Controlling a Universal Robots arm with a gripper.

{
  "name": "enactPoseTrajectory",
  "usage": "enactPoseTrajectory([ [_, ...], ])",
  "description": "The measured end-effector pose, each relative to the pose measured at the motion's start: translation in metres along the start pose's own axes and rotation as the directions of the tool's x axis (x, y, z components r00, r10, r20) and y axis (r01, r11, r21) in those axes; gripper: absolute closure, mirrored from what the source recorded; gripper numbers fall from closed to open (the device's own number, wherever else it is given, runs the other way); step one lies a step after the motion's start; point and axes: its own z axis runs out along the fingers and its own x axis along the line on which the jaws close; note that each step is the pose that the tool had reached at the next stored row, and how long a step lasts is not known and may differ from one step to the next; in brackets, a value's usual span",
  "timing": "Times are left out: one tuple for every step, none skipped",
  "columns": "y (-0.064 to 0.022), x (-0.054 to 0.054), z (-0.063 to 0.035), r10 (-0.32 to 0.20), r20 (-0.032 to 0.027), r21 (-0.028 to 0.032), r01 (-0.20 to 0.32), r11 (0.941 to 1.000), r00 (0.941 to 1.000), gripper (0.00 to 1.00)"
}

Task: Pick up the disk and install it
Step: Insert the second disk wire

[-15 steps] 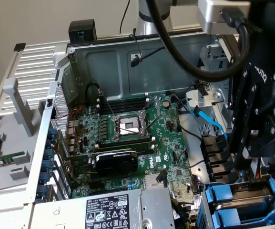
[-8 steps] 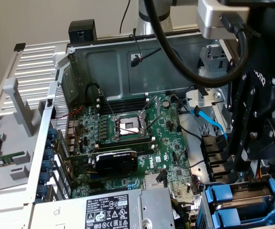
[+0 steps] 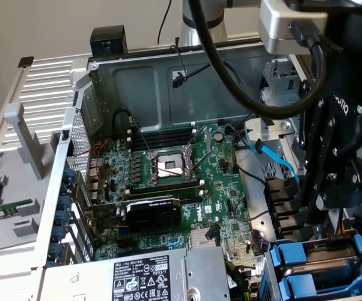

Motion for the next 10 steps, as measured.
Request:
enactPoseTrajectory([
  [0.0,0.0,-0.0001,0.0,0.0006,-0.0001,0.0,1.0,1.0,0.76],
  [0.0,0.0,-0.0001,0.0,0.0014,-0.0001,0.0,1.0,1.0,0.82],
  [0.0,0.0,-0.0001,0.0,0.002,-0.0002,0.0,1.0,1.0,0.82],
  [0.0,0.0,-0.0001,0.0,0.0024,-0.0005,0.0,1.0,1.0,0.84],
  [-0.0001,0.0,-0.0001,0.0,0.0027,-0.0009,0.0,1.0,1.0,0.84],
  [-0.0002,0.0,-0.0001,0.0,0.0028,-0.0016,0.0,1.0,1.0,0.84],
  [-0.0002,0.0,-0.0001,0.0,0.0027,-0.0022,0.0,1.0,1.0,0.84],
  [-0.0002,0.0,-0.0001,0.0,0.0028,-0.0026,0.0,1.0,1.0,0.84],
  [-0.0002,0.0,-0.0001,0.0,0.0028,-0.0028,0.001,1.0,1.0,0.84],
  [-0.0002,0.0,-0.0001,-0.001,0.0027,-0.0028,0.001,1.0,1.0,0.84],
])
